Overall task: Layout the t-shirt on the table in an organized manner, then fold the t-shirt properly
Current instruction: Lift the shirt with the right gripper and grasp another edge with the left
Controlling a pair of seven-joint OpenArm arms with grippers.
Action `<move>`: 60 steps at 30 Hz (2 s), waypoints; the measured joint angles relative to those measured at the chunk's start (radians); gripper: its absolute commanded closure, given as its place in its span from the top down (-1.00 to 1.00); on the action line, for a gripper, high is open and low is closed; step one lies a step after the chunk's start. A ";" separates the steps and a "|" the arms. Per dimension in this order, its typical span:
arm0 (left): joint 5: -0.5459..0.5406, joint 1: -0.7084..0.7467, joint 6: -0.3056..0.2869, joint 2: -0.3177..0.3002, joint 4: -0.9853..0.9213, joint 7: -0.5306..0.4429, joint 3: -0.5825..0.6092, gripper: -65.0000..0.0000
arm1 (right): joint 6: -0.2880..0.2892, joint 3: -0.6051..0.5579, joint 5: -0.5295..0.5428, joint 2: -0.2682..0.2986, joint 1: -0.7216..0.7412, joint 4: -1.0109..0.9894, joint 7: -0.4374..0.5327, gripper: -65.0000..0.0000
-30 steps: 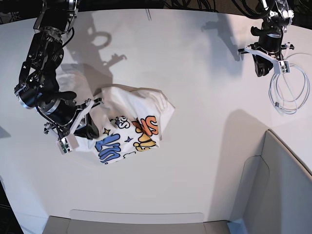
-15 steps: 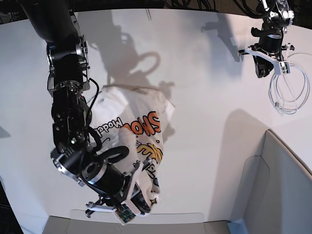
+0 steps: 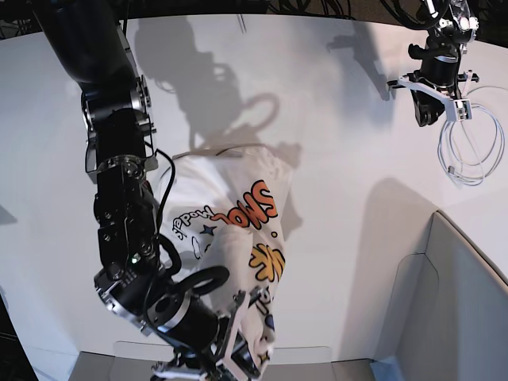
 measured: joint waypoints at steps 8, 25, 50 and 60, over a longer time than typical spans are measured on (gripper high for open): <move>0.000 0.000 0.000 0.003 0.000 0.001 0.000 -0.71 | -0.016 -0.037 0.012 -0.077 0.290 -0.105 0.006 -1.00; 0.003 -0.038 0.000 0.053 0.000 0.043 0.014 -0.67 | -0.214 -0.173 -0.176 -0.156 0.484 -0.313 0.074 -1.00; 0.638 -0.735 0.000 0.156 -0.510 0.396 0.794 -0.34 | -0.116 -0.168 -0.579 0.052 0.141 -0.044 0.085 -1.00; 0.663 -0.903 0.003 0.226 -0.765 0.267 0.814 -0.34 | -0.116 -0.163 -0.583 0.084 0.138 -0.043 0.075 -1.00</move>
